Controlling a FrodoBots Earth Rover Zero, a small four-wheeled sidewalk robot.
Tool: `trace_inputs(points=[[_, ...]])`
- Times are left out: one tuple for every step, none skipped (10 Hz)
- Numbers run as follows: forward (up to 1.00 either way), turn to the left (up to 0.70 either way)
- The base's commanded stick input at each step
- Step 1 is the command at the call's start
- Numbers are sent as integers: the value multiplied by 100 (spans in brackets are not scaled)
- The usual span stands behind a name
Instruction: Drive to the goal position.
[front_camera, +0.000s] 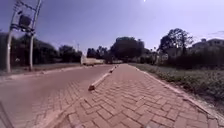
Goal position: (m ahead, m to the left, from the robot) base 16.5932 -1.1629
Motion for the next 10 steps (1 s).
trace_inputs(points=[[30, 0], [30, 0], [30, 0], [30, 0], [30, 0], [30, 0], [30, 0], [30, 0], [30, 0], [30, 0]])
